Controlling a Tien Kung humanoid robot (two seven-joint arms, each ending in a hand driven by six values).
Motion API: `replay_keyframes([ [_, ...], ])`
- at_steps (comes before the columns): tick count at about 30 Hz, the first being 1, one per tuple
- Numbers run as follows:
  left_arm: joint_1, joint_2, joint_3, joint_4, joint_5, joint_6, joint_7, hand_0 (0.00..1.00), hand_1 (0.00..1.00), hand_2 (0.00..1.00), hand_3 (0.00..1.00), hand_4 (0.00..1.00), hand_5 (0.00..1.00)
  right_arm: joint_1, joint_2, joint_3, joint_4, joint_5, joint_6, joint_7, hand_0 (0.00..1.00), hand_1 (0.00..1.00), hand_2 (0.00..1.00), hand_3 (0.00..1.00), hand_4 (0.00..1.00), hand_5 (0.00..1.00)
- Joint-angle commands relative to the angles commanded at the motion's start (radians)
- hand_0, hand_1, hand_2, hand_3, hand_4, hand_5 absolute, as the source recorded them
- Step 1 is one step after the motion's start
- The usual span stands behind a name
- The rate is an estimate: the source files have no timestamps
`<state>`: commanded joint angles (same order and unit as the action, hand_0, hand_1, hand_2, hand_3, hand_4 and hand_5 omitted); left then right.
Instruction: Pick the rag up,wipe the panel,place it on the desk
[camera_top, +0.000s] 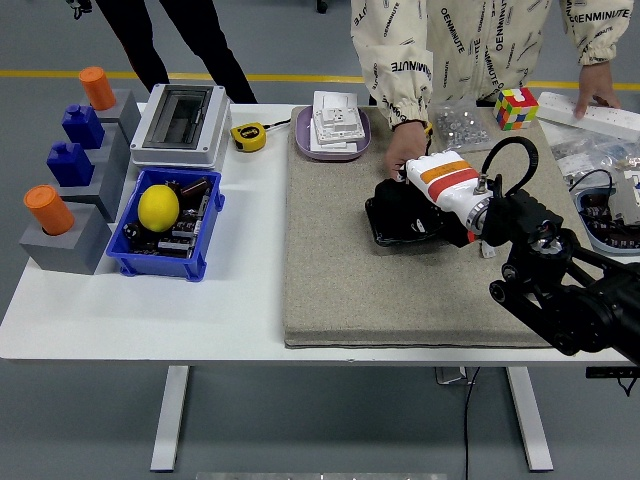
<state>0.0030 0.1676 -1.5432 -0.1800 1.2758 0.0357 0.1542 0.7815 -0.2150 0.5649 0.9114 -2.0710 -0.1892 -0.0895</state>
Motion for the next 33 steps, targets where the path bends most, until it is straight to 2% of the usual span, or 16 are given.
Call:
replay_keyframes([
  [18, 0.003, -0.004, -0.011, 0.000, 0.003, 0.001, 0.000, 0.640, 0.689, 0.724, 0.566, 0.593, 0.465, -0.085, -0.168, 0.155, -0.058, -0.020, 0.006, 0.009, 0.225, 0.358, 0.437, 0.414, 0.992, 0.052],
  [25, 0.003, -0.005, -0.010, 0.000, 0.003, 0.000, -0.001, 0.639, 0.689, 0.725, 0.567, 0.593, 0.465, -0.122, -0.217, 0.186, -0.062, -0.023, 0.009, 0.010, 0.225, 0.358, 0.436, 0.414, 0.992, 0.051],
  [33, 0.005, -0.005, -0.013, 0.000, 0.005, 0.000, -0.001, 0.640, 0.689, 0.723, 0.566, 0.593, 0.466, -0.146, -0.245, 0.209, -0.058, -0.026, 0.011, 0.011, 0.225, 0.358, 0.436, 0.414, 0.993, 0.053],
])
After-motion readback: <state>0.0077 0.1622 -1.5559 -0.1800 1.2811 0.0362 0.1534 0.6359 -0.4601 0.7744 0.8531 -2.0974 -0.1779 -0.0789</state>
